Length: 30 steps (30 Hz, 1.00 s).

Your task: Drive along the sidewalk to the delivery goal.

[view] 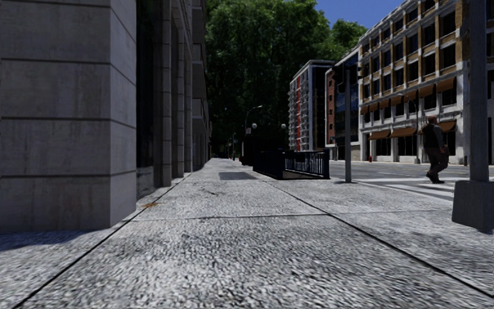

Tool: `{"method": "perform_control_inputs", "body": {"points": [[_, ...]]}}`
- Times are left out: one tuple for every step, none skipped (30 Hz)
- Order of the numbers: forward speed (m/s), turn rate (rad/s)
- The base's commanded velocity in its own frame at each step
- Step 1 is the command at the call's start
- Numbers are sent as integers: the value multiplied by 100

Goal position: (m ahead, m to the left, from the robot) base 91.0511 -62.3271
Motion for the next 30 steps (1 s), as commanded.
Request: {"method": "perform_control_inputs", "body": {"points": [[148, 17], [148, 17], [148, 17], [148, 17], [148, 17], [148, 17], [148, 17], [148, 17], [151, 17], [200, 17], [200, 17], [200, 17], [200, 17], [200, 17], [200, 17], [200, 17], [200, 17], [200, 17], [200, 18], [200, 19], [200, 19], [200, 19], [200, 21], [200, 24], [200, 24], [200, 31], [200, 33], [200, 34], [200, 34], [200, 34]]}}
